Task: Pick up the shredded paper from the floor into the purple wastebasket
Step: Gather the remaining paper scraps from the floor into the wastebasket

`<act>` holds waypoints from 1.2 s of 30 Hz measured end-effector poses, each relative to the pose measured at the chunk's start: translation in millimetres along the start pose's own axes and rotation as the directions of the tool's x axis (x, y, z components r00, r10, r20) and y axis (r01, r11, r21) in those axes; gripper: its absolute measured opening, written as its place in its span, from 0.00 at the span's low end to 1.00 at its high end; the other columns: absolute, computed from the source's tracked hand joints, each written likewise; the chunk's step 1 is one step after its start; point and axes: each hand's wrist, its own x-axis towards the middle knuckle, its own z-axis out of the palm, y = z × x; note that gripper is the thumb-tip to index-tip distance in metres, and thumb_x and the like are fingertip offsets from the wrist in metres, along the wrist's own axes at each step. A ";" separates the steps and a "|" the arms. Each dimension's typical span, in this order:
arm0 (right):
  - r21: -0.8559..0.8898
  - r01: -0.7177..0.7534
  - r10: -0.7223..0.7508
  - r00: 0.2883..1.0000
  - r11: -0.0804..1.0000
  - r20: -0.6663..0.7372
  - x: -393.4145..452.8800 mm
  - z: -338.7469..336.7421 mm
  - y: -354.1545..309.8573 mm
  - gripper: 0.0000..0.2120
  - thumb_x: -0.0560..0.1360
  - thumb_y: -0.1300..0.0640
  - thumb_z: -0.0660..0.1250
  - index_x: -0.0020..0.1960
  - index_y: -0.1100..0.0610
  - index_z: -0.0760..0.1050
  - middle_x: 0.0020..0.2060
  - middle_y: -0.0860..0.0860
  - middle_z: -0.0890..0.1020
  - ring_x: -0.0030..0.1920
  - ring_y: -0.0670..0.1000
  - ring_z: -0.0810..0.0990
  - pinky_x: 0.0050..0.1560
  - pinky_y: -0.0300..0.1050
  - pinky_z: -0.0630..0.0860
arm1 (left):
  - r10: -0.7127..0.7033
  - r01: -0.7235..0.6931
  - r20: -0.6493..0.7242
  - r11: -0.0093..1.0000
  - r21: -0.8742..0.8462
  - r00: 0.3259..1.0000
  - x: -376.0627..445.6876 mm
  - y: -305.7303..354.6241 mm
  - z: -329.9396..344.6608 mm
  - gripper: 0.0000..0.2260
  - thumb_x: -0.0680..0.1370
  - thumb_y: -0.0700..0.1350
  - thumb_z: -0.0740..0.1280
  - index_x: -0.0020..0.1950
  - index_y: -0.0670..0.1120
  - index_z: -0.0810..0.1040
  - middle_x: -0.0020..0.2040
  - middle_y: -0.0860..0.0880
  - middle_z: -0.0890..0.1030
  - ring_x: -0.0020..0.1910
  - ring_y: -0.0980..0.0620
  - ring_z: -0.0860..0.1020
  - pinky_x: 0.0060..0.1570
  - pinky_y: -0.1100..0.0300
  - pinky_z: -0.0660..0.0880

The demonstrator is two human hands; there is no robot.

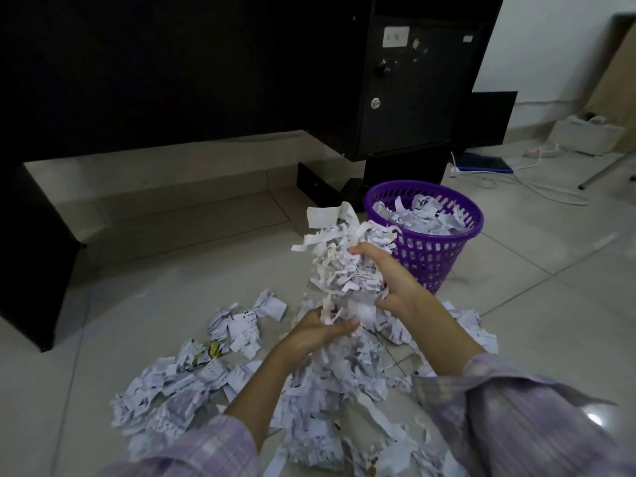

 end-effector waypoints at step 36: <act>0.111 0.051 -0.035 0.989 0.992 -0.146 25.8 -80.1 -65.9 0.28 0.59 0.55 0.78 0.58 0.58 0.79 0.59 0.60 0.81 0.55 0.60 0.81 0.59 0.62 0.76 | 0.061 -0.122 -0.214 0.951 -0.284 0.975 60.7 123.4 49.3 0.10 0.80 0.42 0.61 0.56 0.38 0.77 0.48 0.40 0.80 0.43 0.46 0.79 0.38 0.57 0.79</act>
